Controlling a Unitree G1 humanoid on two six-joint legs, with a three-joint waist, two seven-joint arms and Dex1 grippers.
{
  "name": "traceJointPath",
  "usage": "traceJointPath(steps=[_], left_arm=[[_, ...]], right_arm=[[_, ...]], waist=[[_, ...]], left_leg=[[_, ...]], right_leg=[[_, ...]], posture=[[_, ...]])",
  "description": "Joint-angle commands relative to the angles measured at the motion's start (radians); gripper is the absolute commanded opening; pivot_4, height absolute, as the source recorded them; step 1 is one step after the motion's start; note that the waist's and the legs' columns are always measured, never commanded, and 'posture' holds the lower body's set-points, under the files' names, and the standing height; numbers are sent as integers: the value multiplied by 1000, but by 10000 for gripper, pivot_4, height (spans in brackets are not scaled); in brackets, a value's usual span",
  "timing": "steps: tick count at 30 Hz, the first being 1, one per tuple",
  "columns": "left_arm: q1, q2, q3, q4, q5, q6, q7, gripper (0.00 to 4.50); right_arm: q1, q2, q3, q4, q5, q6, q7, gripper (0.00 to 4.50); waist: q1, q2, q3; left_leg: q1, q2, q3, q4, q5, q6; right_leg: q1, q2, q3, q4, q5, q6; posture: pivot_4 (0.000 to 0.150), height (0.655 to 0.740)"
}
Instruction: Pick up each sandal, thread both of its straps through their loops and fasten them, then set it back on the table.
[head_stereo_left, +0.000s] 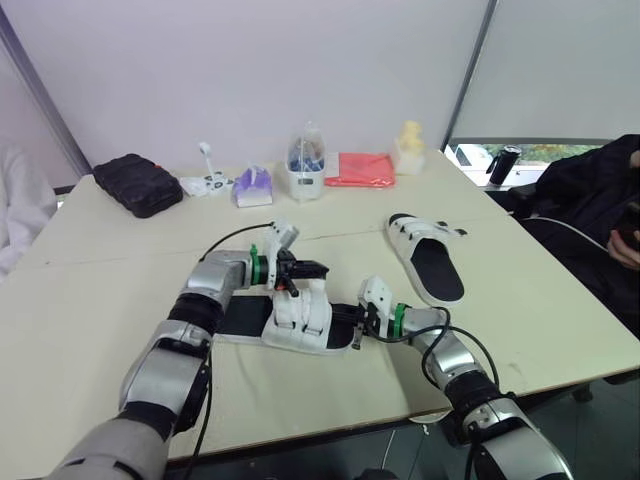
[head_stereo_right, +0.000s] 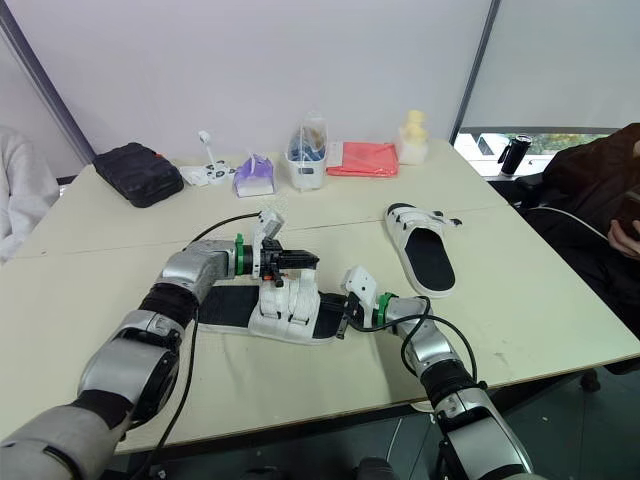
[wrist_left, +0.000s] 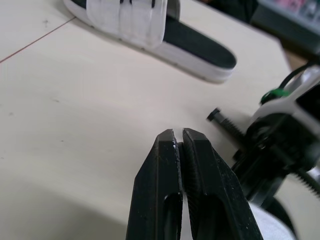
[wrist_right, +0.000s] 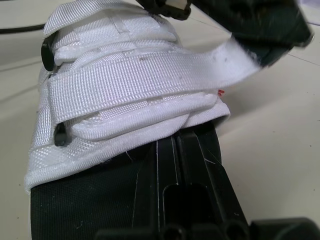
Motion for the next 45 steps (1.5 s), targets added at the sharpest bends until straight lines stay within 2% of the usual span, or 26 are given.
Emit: traceJointPath(steps=[1,2,5,9,11,15,18,21,22,23,28,29,33,36,37,41,45], left_arm=[[-28,9,-43,95,101,-105,-7,703],[-40,6,-41,118,104,-108,-18,703],[-79,-2,-5,166,88,-100,-36,10874],[-123,29,54,157,68,-130,-32,31250],[-159,68,129,145,19,-89,-9,40898],[-86,178,229,-49,-111,150,-126,40898],[95,284,225,-307,-153,317,-158,40898],[259,363,286,-535,-252,521,-124,40898],[316,382,318,-608,-290,586,-103,43083],[368,399,344,-677,-333,651,-92,43083],[569,407,418,-939,-452,794,3,43083],[590,398,421,-967,-457,791,30,43083],[618,335,413,-1012,-498,798,104,43083],[617,317,391,-1015,-513,802,126,43083],[614,309,378,-1007,-508,792,136,43083],[566,255,320,-920,-502,760,136,43083],[504,228,259,-849,-506,753,94,43083]], right_arm=[[69,0,63,142,-104,68,-30,0],[70,0,63,141,-103,68,-31,0],[70,2,62,141,-103,67,-34,0],[69,3,61,140,-104,65,-36,0],[70,2,60,135,-102,67,-36,0],[76,-5,55,123,-97,65,-31,0],[72,-11,48,118,-91,65,-24,0],[64,-20,41,116,-84,65,-16,0],[62,-24,39,116,-84,63,-12,0],[61,-29,38,115,-85,61,-8,0],[61,-74,28,64,-79,40,18,0],[61,-83,20,45,-73,24,19,0],[111,-175,-27,-263,-3,77,59,0],[150,-223,-47,-405,16,147,51,0],[167,-244,-56,-455,21,170,50,0],[283,-364,-155,-709,58,299,13,0],[376,-431,-241,-865,90,400,-29,0]], waist=[[0,0,0],[0,0,0],[-2,0,0],[-3,0,0],[-3,-1,0],[-13,1,1],[-17,7,-1],[-16,8,1],[-14,6,1],[-11,5,3],[9,5,6],[16,6,6],[56,12,12],[57,11,12],[57,12,13],[61,12,16],[57,6,22]], left_leg=[[0,0,0,0,0,0],[1,0,0,0,0,0],[1,0,0,0,0,0],[-1,0,-1,-1,0,0],[-1,0,-1,0,0,0],[-1,0,-1,-1,0,0],[1,0,-2,-2,-1,-1],[2,-1,-3,-2,-1,-1],[0,-1,-3,-1,-1,-1],[-1,-1,-4,0,-1,-1],[0,-1,-5,1,-1,-2],[0,-2,-5,1,-1,-2],[-6,-3,-5,1,-1,-2],[-23,-4,-5,2,0,-3],[-26,-5,-5,2,5,-11],[-38,-8,-5,3,5,-12],[-39,-8,-4,3,5,-12]], right_leg=[[0,0,0,0,0,0],[0,0,0,0,0,0],[2,0,0,0,-2,4],[0,1,0,1,-2,3],[0,1,0,2,0,0],[-2,2,1,2,0,1],[-1,3,1,2,0,0],[-1,1,4,3,0,0],[-2,1,4,3,0,0],[-3,2,4,4,0,-1],[-1,0,3,0,-2,-5],[-1,0,3,-1,-2,-5],[-4,-2,2,-3,-2,-5],[-18,-4,0,-1,1,0],[-21,-5,0,0,1,0],[-31,-7,-1,-2,1,0],[-32,-7,-1,-2,1,0]], posture=[[1500,7400],[1500,7400],[1500,7400],[1500,7400],[1500,7400],[1500,7400],[1500,7400],[1500,7400],[1500,7400],[1500,7400],[1500,7400],[1500,7400],[1500,7400],[1500,7400],[1500,7400],[1500,7400],[1500,7400]])
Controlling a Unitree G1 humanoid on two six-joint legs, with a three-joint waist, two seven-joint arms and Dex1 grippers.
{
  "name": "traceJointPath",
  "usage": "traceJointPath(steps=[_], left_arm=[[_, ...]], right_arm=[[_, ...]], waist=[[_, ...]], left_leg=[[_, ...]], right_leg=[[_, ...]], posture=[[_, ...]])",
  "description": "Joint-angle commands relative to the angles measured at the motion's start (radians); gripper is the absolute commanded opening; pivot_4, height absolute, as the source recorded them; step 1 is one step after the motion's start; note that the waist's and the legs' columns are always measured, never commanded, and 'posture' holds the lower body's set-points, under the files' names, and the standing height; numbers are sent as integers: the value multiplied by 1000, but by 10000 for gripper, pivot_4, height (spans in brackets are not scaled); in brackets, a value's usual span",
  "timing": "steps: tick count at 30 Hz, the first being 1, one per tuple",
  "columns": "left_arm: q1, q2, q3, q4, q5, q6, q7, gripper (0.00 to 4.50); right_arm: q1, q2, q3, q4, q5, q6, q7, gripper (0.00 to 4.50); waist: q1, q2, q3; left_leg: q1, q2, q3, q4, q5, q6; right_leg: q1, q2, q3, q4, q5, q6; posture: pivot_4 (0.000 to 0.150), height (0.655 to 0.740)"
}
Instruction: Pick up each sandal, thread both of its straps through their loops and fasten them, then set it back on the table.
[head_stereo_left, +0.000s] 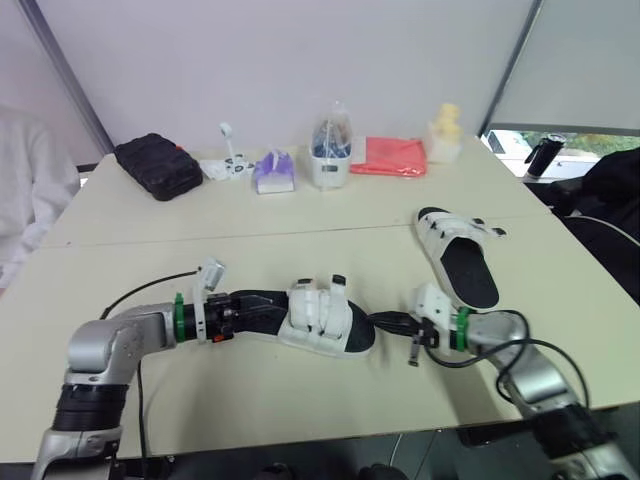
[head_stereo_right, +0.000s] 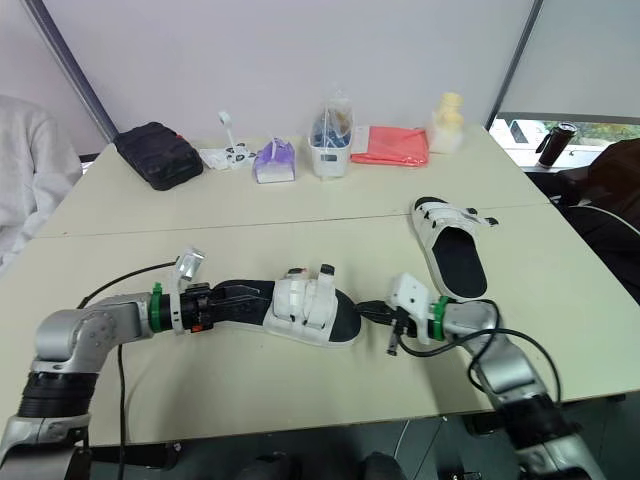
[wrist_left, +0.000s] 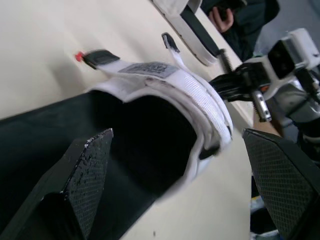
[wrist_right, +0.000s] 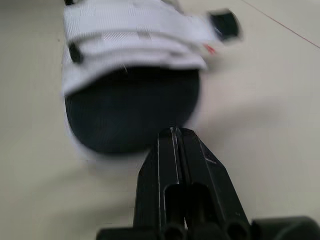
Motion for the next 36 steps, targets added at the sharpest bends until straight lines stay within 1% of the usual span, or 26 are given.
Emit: traceJointPath(steps=[1,3,6,9,13,15,16,17,18,20,22,24,27,30,33,36], left_arm=[[-60,-19,-42,43,-18,-15,-48,43083],[-99,-39,-82,86,-6,-26,-69,43083],[-172,-87,-144,195,46,-82,-87,43083],[-226,-117,-163,277,66,-110,-105,35445],[-254,-139,-167,304,75,-123,-108,16182],[-258,-160,-151,281,67,-126,-82,6932],[-258,-183,-132,259,65,-142,-48,2016],[-263,-216,-100,240,52,-150,2,931],[-278,-265,-49,230,35,-161,84,931],[-323,-399,75,238,10,-237,308,931],[-371,-542,189,287,26,-407,560,931],[-410,-641,252,348,50,-556,707,931],[-482,-741,320,490,59,-748,854,931],[-568,-806,415,666,-2,-928,981,931],[-613,-834,428,775,0,-1060,1013,931],[-603,-851,414,822,11,-1125,1018,931]], right_arm=[[46,-33,-82,-147,43,73,-39,0],[79,-48,-116,-202,51,108,-63,0],[124,-51,-158,-273,57,152,-103,0],[161,-45,-181,-322,59,182,-135,0],[189,-38,-194,-354,60,201,-162,0],[200,-34,-198,-362,59,206,-172,0],[207,-33,-201,-364,59,206,-177,0],[213,-29,-205,-365,60,205,-184,0],[216,-22,-208,-361,62,206,-194,0],[203,1,-216,-344,64,210,-229,0],[169,34,-216,-326,81,225,-259,0],[127,62,-201,-307,93,236,-274,0],[69,77,-150,-266,76,233,-272,0],[11,83,-120,-226,65,227,-271,0],[-14,79,-111,-203,62,217,-269,0],[-14,75,-110,-201,60,210,-268,0]], waist=[[-4,-1,1],[-5,-1,2],[-2,-2,3],[-2,-4,5],[-4,-4,6],[-2,-5,6],[-1,-5,7],[1,-5,7],[4,-5,8],[14,-7,10],[26,-9,12],[27,-10,13],[23,-10,13],[21,-10,13],[27,-12,14],[32,-13,14]], left_leg=[[0,0,0,0,0,0],[1,0,1,0,0,0],[1,0,1,1,0,0],[1,0,1,4,0,0],[1,0,1,7,0,0],[1,0,1,8,0,0],[1,0,1,9,0,0],[1,0,1,10,0,1],[1,0,0,11,0,1],[1,0,-1,15,-1,2],[0,0,-1,16,-1,2],[0,0,0,18,-1,2],[2,0,2,17,-1,2],[2,1,4,16,0,2],[1,1,4,16,0,2],[-1,-2,4,17,0,2]], right_leg=[[0,0,0,0,0,0],[0,0,0,1,0,0],[1,0,-1,1,1,1],[2,1,-1,2,1,2],[3,1,-1,2,2,3],[4,1,-1,3,2,3],[4,1,-1,3,2,3],[5,1,-1,3,2,3],[6,1,-1,3,2,3],[8,1,-2,3,3,5],[8,1,-2,2,6,7],[9,1,-1,0,8,7],[10,1,-1,-1,9,8],[8,3,0,0,9,8],[6,3,0,0,9,8],[6,2,-1,0,9,8]], posture=[[1500,7400],[1500,7400],[1500,7400],[1500,7400],[1500,7400],[1500,7400],[1500,7400],[1500,7400],[1500,7400],[1500,7400],[1500,7400],[1500,7400],[1500,7400],[1500,7400],[1500,7400],[1500,7400]])
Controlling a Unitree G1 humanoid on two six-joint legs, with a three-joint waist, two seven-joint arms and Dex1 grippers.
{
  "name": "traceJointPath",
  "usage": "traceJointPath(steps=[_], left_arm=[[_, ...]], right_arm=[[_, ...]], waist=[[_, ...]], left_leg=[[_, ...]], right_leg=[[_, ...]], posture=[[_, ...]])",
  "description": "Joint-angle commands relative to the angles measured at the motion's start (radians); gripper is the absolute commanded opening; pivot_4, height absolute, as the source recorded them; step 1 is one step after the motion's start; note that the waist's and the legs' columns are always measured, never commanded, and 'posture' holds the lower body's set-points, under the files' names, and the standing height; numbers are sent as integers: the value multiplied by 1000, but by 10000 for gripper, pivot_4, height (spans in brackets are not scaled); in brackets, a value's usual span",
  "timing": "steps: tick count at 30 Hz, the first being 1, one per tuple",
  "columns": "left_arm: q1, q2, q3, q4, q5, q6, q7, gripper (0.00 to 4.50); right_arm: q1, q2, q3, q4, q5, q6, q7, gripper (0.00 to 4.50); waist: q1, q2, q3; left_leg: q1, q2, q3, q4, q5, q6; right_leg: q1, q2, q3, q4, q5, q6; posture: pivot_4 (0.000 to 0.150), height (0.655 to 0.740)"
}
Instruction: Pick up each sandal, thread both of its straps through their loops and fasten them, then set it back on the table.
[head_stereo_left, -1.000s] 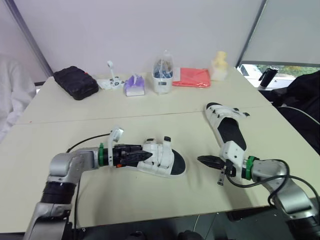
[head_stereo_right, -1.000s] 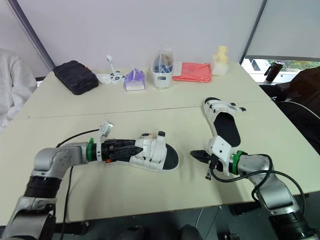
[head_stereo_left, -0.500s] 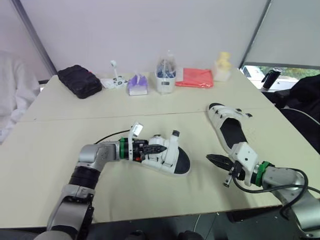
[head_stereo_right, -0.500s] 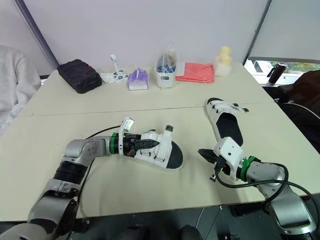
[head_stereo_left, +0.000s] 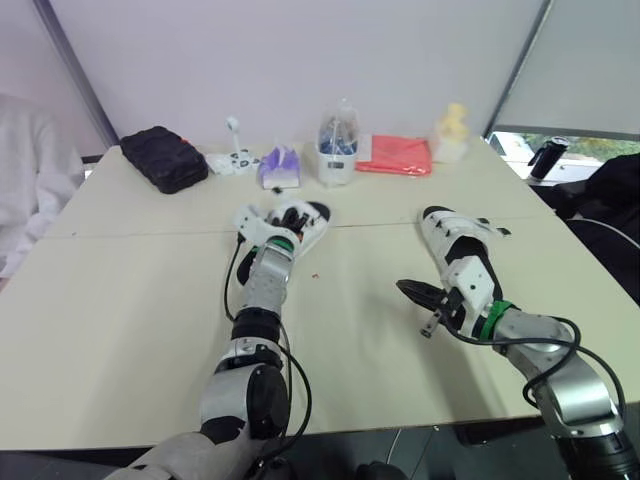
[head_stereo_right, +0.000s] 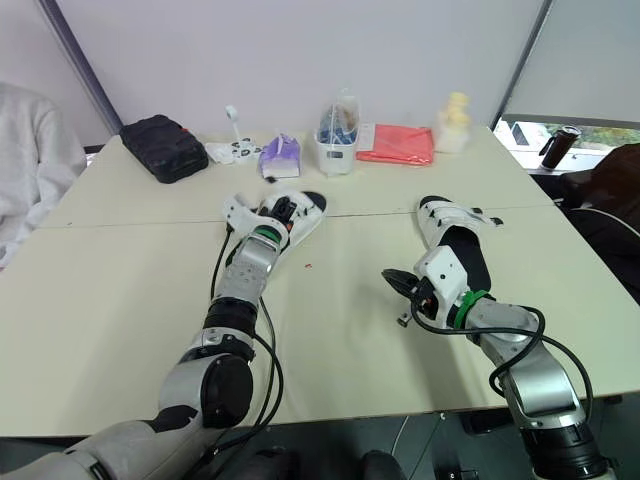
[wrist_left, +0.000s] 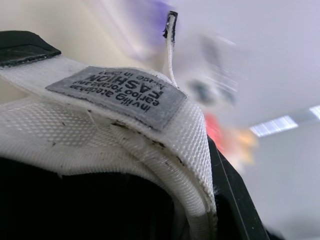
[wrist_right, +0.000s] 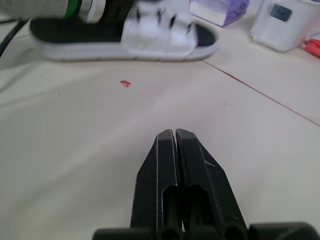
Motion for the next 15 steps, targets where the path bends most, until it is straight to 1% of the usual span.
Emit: traceJointPath(steps=[1,5,6,7,9,10,13,15], left_arm=[[-46,-123,-37,9,3,-66,-13,4709],[4,-97,-64,9,15,-37,-13,22071],[15,-94,-68,-6,15,-30,-4,27863],[28,-89,-79,-26,20,-14,3,32754],[83,-75,-122,-128,19,78,16,43371],[151,-45,-179,-257,25,193,26,44298],[318,41,-291,-575,-2,463,66,44298],[416,136,-351,-766,-10,645,78,44298]], right_arm=[[4,-7,-14,-18,2,-25,0,0],[20,-5,-10,-26,-3,-32,-5,0],[23,-4,-9,-28,-4,-33,-7,0],[25,-4,-8,-29,-4,-34,-8,0],[26,-2,-4,-30,-6,-36,-10,0],[28,0,-3,-30,-4,-36,-11,0],[37,-3,-3,-31,-1,-41,-7,0],[42,-5,-1,-24,1,-47,-2,0]], waist=[[-2,0,0],[-7,0,0],[-7,0,0],[-8,0,0],[-10,0,0],[-13,1,-1],[-32,3,-2],[-35,3,-2]], left_leg=[[0,-1,0,0,0,0],[1,-2,1,1,0,2],[1,-2,1,1,0,2],[2,-2,0,1,0,2],[2,-2,0,1,1,1],[3,-2,1,1,1,1],[4,-2,2,0,0,1],[4,-1,2,0,0,1]], right_leg=[[0,-1,0,0,0,0],[1,-1,1,1,1,1],[1,-1,1,2,1,1],[1,-1,1,2,1,1],[1,-1,1,4,1,1],[1,-1,1,4,1,1],[0,-1,4,9,0,1],[-2,-1,5,12,0,1]], posture=[[1500,7400],[1500,7400],[1500,7400],[1500,7400],[1500,7400],[1500,7400],[1500,7400],[1500,7400]])
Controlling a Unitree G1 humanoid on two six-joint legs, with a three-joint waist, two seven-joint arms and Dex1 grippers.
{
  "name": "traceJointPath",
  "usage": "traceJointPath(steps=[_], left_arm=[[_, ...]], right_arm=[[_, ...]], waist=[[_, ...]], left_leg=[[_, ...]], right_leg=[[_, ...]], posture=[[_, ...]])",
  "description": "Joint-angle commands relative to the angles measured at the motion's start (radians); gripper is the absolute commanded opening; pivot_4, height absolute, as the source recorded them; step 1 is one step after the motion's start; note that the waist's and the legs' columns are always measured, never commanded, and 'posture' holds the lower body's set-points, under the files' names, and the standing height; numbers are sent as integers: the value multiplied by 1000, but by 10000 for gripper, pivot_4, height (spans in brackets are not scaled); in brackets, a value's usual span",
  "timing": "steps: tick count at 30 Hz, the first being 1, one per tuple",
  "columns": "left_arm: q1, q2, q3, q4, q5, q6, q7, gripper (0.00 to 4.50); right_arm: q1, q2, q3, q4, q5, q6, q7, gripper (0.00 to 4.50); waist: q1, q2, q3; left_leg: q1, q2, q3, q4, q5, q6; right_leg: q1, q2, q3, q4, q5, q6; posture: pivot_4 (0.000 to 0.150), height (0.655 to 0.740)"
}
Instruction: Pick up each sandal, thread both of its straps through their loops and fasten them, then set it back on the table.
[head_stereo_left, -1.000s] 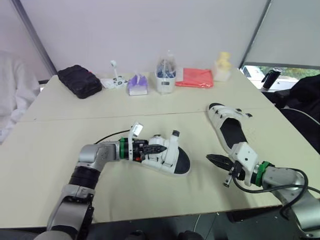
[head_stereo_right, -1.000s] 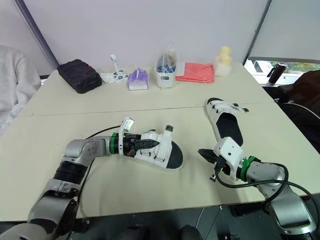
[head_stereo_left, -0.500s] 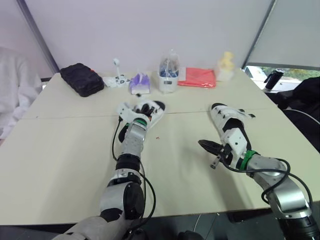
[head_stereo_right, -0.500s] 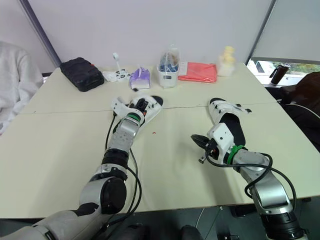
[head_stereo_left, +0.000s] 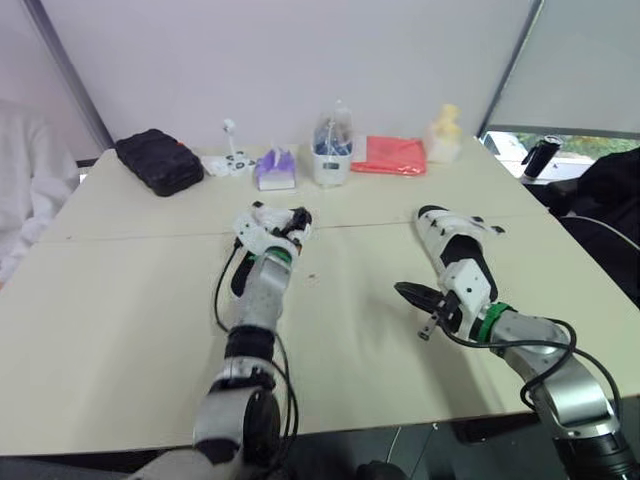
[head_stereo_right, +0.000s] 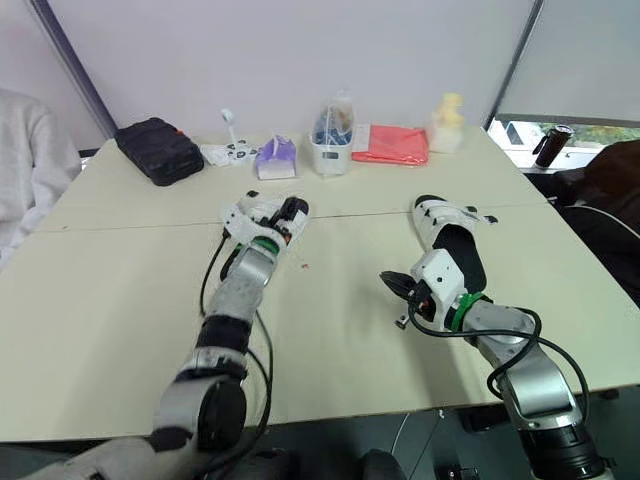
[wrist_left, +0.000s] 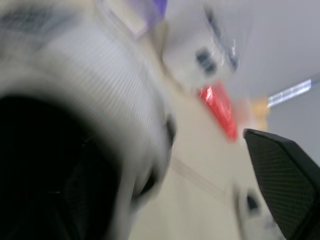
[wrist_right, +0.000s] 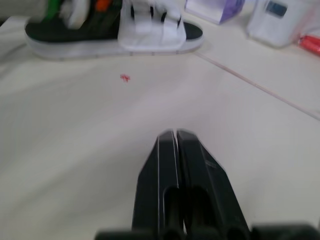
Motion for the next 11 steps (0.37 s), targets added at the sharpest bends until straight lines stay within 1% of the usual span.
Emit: traceJointPath(steps=[1,3,4,5,7,9,10,11], left_arm=[[152,160,-109,-354,-52,362,15,44298],[266,309,-120,-577,-141,540,-25,44298],[312,381,-133,-664,-162,588,-59,44298],[358,454,-149,-741,-161,595,-108,44298],[446,560,-159,-850,-157,589,-189,44298],[547,634,-140,-921,-156,565,-265,44298],[613,676,-137,-948,-130,524,-316,44298],[660,688,-125,-954,-121,503,-337,44298]], right_arm=[[1,-3,-10,-12,10,-26,12,0],[-4,8,-16,7,33,-24,21,0],[-7,16,-21,15,47,-19,25,0],[-13,23,-27,23,64,-12,28,0],[-19,31,-38,39,92,-1,39,0],[-23,37,-52,53,126,18,51,0],[-25,39,-62,60,152,38,61,0],[-26,38,-67,65,178,60,73,0]], waist=[[-2,1,0],[-20,2,-1],[-23,2,-1],[-24,2,-1],[-20,3,-1],[-15,5,-3],[-14,5,-3],[-14,5,-3]], left_leg=[[0,0,0,0,0,0],[1,2,3,0,1,-1],[2,3,3,-1,1,-1],[2,4,3,-1,1,-2],[2,4,3,0,1,-2],[3,4,3,0,1,-2],[5,3,3,0,1,-1],[7,3,4,0,0,0]], right_leg=[[0,0,0,0,0,0],[-1,1,2,1,0,0],[-1,1,2,1,0,-1],[-1,1,2,2,0,-1],[0,1,2,1,1,-3],[2,1,1,1,1,-4],[4,0,1,0,1,-4],[5,0,1,0,1,-4]], posture=[[1500,7400],[1500,7400],[1500,7400],[1500,7400],[1500,7400],[1500,7400],[1500,7400],[1500,7400]])
